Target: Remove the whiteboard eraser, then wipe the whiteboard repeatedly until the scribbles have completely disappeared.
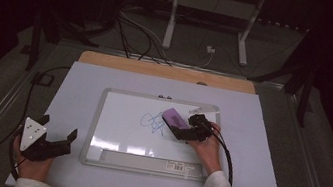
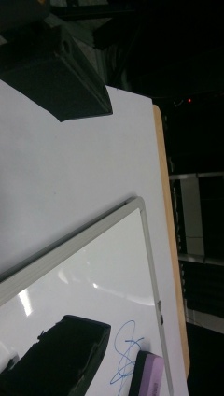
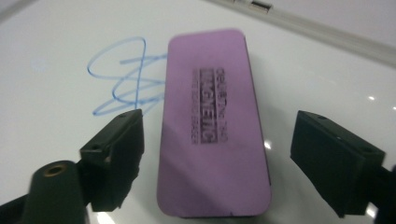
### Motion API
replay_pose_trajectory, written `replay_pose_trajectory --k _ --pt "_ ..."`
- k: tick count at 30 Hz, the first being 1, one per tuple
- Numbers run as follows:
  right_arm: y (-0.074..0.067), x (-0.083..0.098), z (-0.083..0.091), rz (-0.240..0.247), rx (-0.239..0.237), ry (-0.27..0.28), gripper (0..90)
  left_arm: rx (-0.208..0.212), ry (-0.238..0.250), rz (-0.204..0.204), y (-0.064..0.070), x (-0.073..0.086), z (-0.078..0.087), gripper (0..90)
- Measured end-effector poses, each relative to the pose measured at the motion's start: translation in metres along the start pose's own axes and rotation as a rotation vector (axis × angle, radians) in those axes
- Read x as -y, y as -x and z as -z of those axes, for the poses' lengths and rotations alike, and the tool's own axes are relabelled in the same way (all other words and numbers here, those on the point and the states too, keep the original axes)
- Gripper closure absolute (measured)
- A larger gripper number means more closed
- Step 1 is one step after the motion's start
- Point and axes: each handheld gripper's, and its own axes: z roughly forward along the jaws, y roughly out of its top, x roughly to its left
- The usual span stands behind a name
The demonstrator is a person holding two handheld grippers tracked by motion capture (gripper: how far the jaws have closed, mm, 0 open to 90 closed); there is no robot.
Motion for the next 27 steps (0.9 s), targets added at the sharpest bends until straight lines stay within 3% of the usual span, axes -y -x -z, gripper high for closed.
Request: replay_pose_trajectory --k 9,19,27 --pt "0.002 -0.013 0.009 -0.036 -0.023 0.063 14.1 0.001 -0.003 0.000 -0.001 0.000 0.000 0.9" --pt "0.003 -0.010 -0.006 -0.045 -0.018 0.017 16.3 0.006 -0.006 -0.008 0.000 0.000 -0.001 0.8" --pt "0.005 -0.009 -0.015 -0.066 -0.036 0.001 35.2 0.005 -0.006 -0.001 0.000 0.001 -0.002 0.9"
